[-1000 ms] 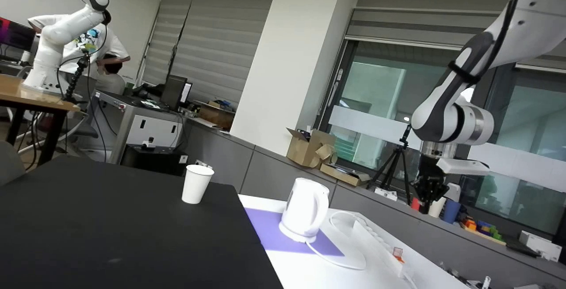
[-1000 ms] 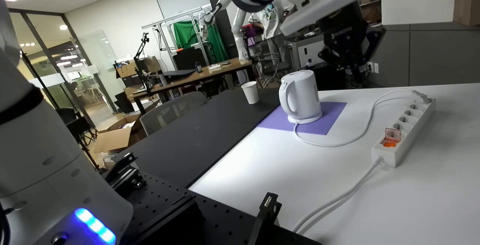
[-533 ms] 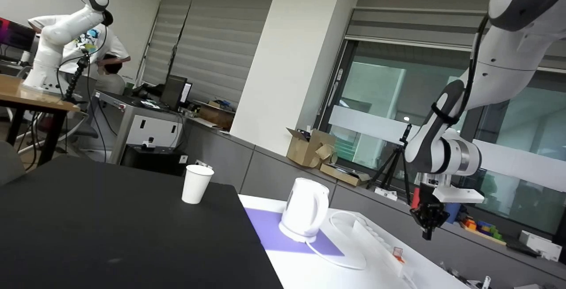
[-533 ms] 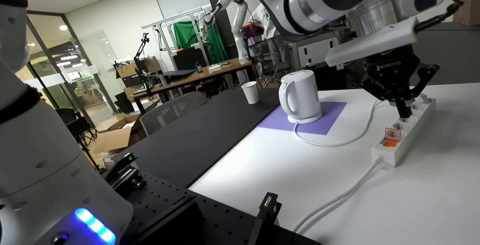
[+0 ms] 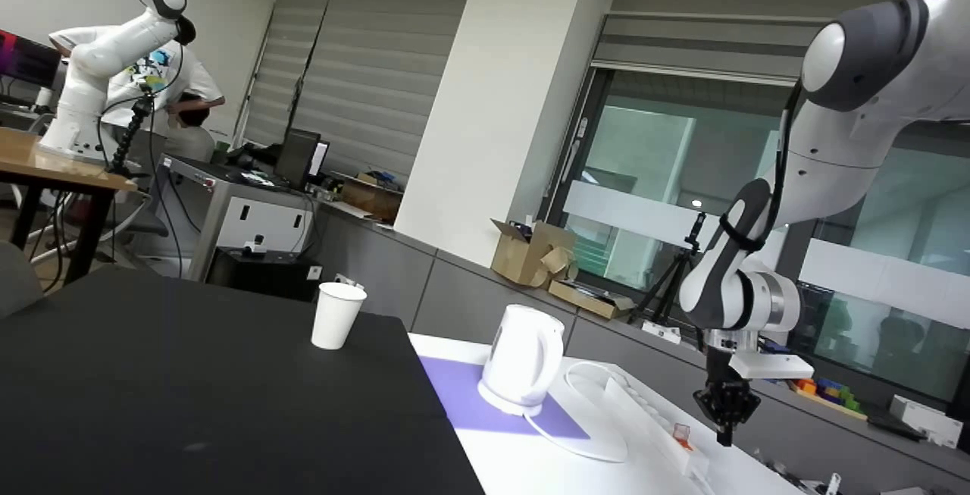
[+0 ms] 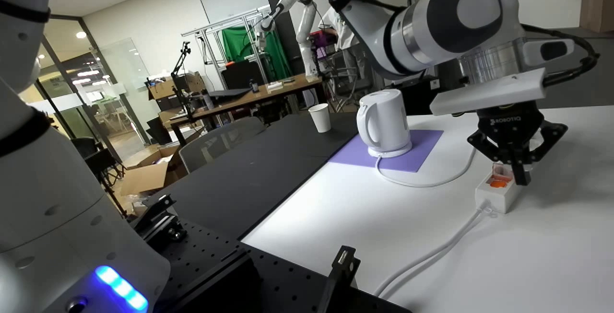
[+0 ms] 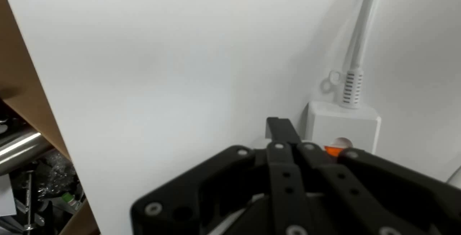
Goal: Turn on the main adapter switch
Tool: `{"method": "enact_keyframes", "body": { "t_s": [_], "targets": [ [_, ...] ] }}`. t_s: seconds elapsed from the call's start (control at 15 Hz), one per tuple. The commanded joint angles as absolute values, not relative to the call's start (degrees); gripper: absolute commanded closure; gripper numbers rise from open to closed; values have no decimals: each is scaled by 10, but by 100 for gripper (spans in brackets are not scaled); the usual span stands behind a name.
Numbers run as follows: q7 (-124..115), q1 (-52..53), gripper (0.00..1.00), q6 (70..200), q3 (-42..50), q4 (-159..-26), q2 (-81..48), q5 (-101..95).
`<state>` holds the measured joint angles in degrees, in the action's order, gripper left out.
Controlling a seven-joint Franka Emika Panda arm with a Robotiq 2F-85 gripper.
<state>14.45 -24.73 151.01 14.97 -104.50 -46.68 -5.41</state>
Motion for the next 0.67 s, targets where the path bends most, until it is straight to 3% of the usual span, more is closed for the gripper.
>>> {"method": "enact_keyframes", "body": {
  "t_s": [0.0, 0.6],
  "targets": [
    [144, -257, 100, 1496, 132, -1008, -490, -50],
    [150, -254, 100, 1517, 111, -992, -511, -51]
  ]
}}
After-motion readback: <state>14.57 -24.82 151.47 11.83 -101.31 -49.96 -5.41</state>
